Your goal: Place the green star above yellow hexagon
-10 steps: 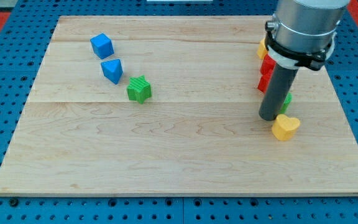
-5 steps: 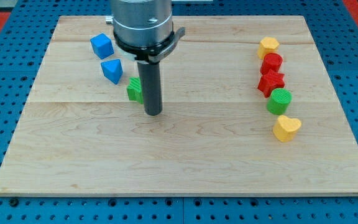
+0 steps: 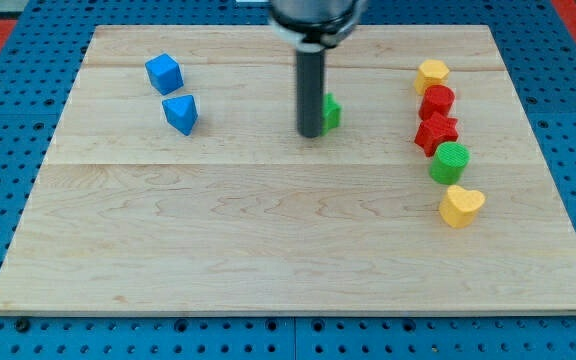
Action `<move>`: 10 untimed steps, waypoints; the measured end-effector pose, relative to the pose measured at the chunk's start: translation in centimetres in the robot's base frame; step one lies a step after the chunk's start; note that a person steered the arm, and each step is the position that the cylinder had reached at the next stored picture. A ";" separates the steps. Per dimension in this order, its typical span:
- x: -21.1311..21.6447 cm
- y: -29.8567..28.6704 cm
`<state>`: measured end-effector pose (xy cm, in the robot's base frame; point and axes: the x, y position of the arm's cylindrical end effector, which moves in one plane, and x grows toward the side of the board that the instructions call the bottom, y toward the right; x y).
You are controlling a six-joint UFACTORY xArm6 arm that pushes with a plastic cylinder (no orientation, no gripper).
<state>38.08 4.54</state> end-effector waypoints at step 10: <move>-13.8 3.2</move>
<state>24.32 7.78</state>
